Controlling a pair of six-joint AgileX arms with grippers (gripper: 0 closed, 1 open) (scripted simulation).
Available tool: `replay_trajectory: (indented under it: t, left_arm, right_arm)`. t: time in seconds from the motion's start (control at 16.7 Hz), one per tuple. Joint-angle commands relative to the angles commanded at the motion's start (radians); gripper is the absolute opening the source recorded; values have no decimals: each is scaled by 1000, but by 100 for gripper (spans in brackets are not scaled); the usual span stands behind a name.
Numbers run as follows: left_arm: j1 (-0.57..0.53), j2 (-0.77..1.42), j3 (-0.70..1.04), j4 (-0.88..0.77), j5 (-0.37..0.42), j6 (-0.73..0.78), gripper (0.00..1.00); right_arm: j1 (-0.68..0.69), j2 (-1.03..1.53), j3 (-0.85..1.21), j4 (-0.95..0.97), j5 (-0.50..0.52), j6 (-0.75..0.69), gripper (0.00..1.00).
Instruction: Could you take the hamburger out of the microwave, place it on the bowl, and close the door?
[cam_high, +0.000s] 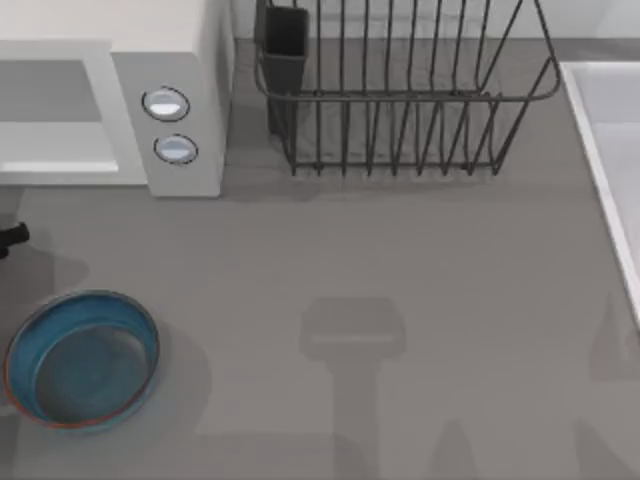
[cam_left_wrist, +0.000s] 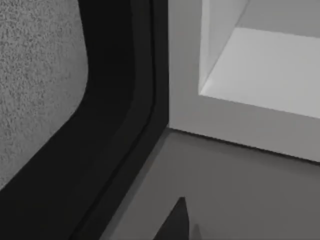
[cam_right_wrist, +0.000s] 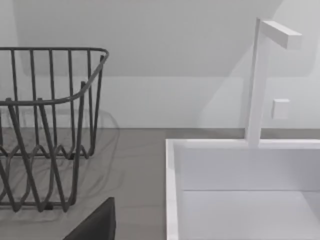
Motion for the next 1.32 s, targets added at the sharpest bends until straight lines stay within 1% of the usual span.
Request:
replay_trajectory:
  t: [0.12, 0.24, 0.66, 0.9, 1.32]
  left_arm:
    - [15, -31, -102, 73, 14, 4, 0]
    - [25, -54, -165, 123, 24, 7, 0]
    - [24, -70, -179, 129, 25, 9, 0]
    - [24, -188, -168, 12, 24, 9, 0]
    - [25, -512, -154, -334, 20, 10, 0]
  right_arm:
    - [0, 0, 0, 0, 0, 0, 100]
    - [0, 0, 0, 0, 0, 0, 100]
    - [0, 0, 0, 0, 0, 0, 100]
    - [0, 0, 0, 0, 0, 0, 100]
    - [0, 0, 0, 0, 0, 0, 100]
